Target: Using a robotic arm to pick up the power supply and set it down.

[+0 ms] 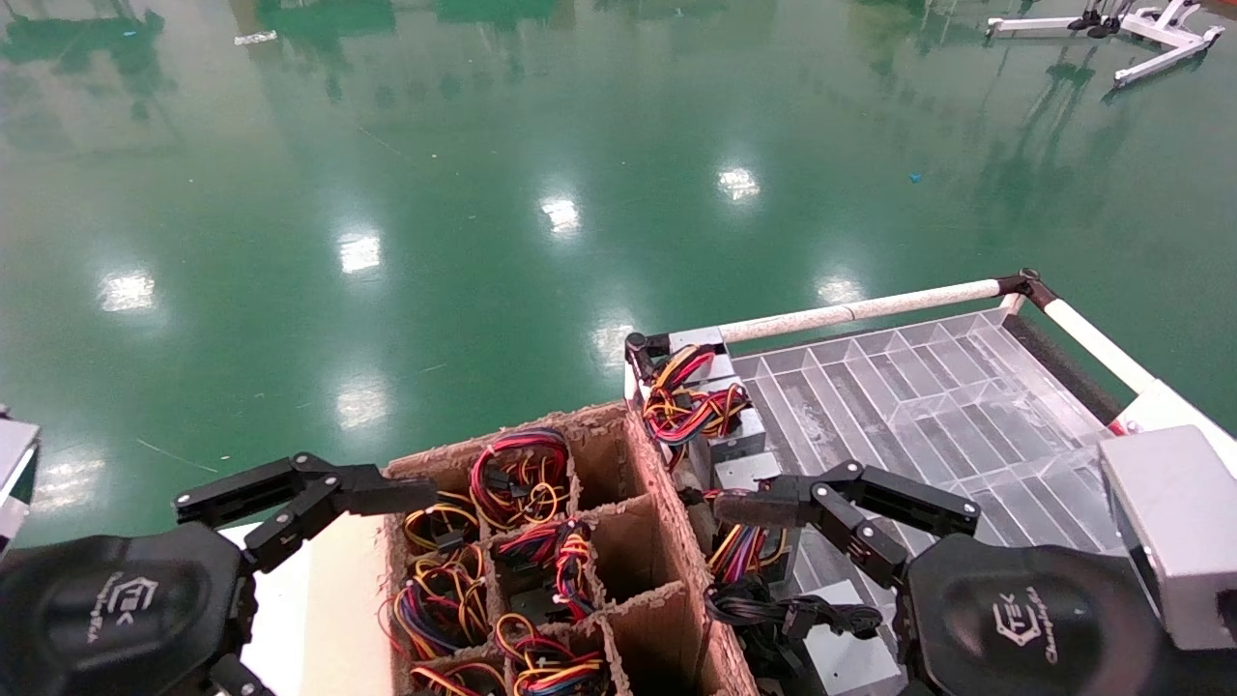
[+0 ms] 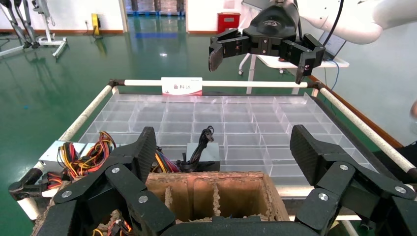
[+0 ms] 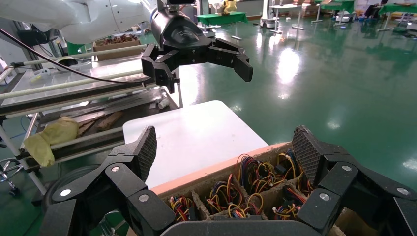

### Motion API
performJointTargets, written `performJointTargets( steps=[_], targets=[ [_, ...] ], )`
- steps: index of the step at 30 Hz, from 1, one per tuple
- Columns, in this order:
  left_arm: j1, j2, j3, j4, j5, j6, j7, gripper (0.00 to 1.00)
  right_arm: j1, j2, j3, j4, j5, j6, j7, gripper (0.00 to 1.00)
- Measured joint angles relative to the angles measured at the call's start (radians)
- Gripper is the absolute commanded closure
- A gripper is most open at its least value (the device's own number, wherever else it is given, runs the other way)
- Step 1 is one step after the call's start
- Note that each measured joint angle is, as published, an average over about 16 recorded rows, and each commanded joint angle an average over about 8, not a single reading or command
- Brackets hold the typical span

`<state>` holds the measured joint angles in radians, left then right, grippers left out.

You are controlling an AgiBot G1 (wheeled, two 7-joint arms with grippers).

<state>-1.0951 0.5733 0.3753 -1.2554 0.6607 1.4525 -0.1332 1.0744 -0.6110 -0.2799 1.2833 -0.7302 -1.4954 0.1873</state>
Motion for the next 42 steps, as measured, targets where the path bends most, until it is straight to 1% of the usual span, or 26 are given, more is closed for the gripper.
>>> performJointTargets(
  steps=[17, 23, 29, 33, 38, 39, 40, 42],
  targets=[
    [0.000, 0.000, 0.000, 0.000, 0.000, 0.000, 0.000, 1.00, 0.000, 0.000, 0.000, 0.000, -0.001, 0.000, 0.000, 0.00],
    [0.000, 0.000, 0.000, 0.000, 0.000, 0.000, 0.000, 1.00, 0.004, -0.009, -0.015, -0.004, -0.031, 0.006, -0.003, 0.00],
    [0.000, 0.000, 0.000, 0.000, 0.000, 0.000, 0.000, 1.00, 0.039, -0.039, -0.060, -0.003, -0.126, 0.015, -0.003, 0.00],
    [0.000, 0.000, 0.000, 0.000, 0.000, 0.000, 0.000, 1.00, 0.082, -0.077, -0.112, -0.004, -0.226, 0.013, -0.004, 0.00],
    [0.000, 0.000, 0.000, 0.000, 0.000, 0.000, 0.000, 1.00, 0.153, -0.143, -0.187, -0.018, -0.361, -0.002, -0.009, 0.00],
    [0.000, 0.000, 0.000, 0.000, 0.000, 0.000, 0.000, 1.00, 0.168, -0.158, -0.202, -0.023, -0.386, -0.007, -0.011, 0.02],
    [0.000, 0.000, 0.000, 0.000, 0.000, 0.000, 0.000, 1.00, 0.182, -0.173, -0.217, -0.029, -0.410, -0.013, -0.013, 0.10],
    [0.000, 0.000, 0.000, 0.000, 0.000, 0.000, 0.000, 1.00, 0.209, -0.202, -0.248, -0.044, -0.451, -0.026, -0.017, 0.35]
  ],
)
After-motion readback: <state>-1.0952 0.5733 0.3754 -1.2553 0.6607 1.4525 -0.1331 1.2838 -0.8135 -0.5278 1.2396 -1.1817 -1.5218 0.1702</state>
